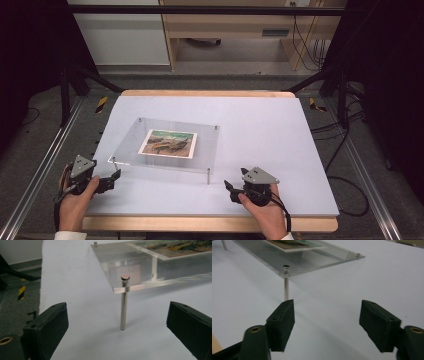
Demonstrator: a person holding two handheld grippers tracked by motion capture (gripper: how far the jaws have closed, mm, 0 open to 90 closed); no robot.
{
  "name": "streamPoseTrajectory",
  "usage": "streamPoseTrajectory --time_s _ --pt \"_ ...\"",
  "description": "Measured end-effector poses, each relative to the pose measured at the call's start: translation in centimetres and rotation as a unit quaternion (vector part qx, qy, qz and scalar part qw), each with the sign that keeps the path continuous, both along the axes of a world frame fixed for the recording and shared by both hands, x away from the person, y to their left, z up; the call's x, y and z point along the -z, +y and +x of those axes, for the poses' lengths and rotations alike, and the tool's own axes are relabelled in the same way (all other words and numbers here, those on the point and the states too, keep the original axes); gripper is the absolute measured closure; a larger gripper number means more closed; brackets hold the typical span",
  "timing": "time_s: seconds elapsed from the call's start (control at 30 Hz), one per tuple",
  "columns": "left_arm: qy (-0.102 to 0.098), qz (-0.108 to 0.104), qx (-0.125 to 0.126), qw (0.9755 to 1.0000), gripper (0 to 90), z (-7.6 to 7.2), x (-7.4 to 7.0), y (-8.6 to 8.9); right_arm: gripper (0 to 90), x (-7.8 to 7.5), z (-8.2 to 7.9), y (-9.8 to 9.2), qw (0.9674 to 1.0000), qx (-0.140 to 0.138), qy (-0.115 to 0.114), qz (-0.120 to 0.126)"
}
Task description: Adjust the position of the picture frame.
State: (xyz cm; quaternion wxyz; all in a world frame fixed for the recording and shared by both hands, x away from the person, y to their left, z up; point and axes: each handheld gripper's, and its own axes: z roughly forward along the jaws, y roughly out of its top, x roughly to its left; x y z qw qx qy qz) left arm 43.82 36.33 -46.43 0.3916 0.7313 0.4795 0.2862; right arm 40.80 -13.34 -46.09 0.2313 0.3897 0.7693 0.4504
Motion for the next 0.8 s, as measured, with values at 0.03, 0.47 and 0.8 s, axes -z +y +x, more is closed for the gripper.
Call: streamPoseTrajectory --time_s 0.03,0.47,0.8 --pt "0.003 -0.003 0.002 1.0000 3.6 0.0 0.0 -0.1 32.8 0.1 -0.1 0.3 1.0000 -0.003 0.005 0.004" --pt "0.026 0.000 0.033 0.9991 10.7 0.5 0.1 -0.8 42.6 0.7 0.4 4.0 0.9975 -0.049 0.030 0.040" --pt "0.008 -0.002 0.021 0.9997 36.4 0.6 0.0 -0.9 66.0 1.7 1.9 6.3 0.9975 -0.049 0.045 0.022"
